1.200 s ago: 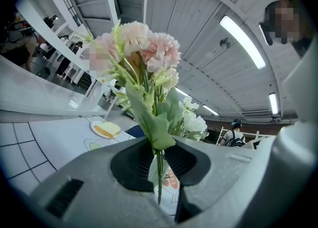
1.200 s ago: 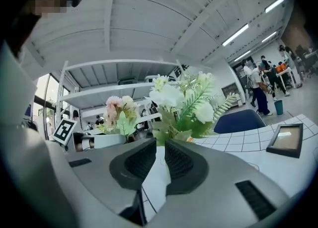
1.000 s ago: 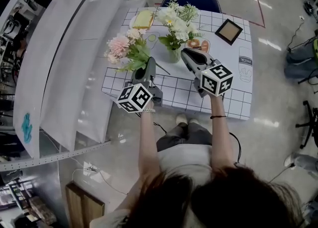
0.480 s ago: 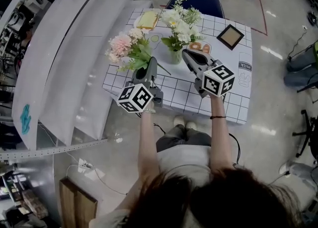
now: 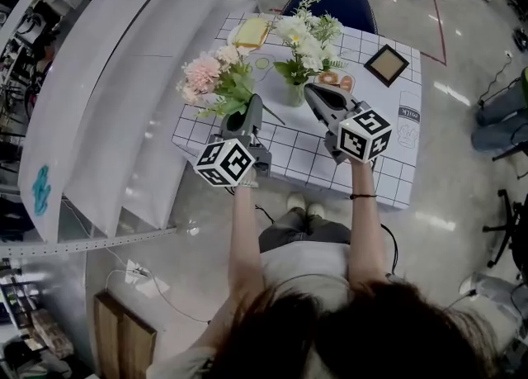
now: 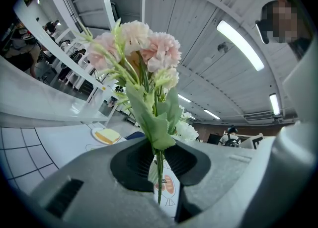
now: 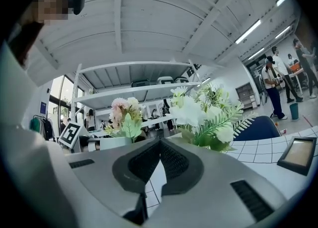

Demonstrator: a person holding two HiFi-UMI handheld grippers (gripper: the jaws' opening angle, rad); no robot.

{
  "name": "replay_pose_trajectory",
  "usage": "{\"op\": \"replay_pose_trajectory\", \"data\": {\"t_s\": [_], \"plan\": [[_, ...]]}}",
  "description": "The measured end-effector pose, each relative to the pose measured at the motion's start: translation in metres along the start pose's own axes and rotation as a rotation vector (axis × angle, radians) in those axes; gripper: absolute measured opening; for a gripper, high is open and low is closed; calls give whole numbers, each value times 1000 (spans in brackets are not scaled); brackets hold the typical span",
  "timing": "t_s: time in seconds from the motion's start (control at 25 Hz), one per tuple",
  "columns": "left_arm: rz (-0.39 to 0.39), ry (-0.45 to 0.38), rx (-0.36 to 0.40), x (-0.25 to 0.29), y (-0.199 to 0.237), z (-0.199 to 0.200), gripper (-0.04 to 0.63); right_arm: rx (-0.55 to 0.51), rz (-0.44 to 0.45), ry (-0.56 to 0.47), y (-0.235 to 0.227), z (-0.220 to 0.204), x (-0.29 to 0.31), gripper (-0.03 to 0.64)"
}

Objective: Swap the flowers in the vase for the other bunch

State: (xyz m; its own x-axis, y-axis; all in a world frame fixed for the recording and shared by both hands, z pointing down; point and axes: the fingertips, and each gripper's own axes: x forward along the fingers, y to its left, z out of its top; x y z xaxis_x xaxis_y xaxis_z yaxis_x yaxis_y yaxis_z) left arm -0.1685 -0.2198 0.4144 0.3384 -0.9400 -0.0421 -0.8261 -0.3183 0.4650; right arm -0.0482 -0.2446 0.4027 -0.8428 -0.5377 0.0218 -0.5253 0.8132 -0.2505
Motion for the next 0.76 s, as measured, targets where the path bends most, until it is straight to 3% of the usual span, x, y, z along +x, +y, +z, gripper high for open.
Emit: {"op": "replay_pose_trajectory", "data": {"t_s": [0.76], "plan": [[-20,-17,-6,-2,4,13,67,6,-8,-10,5,5,3,9]]}}
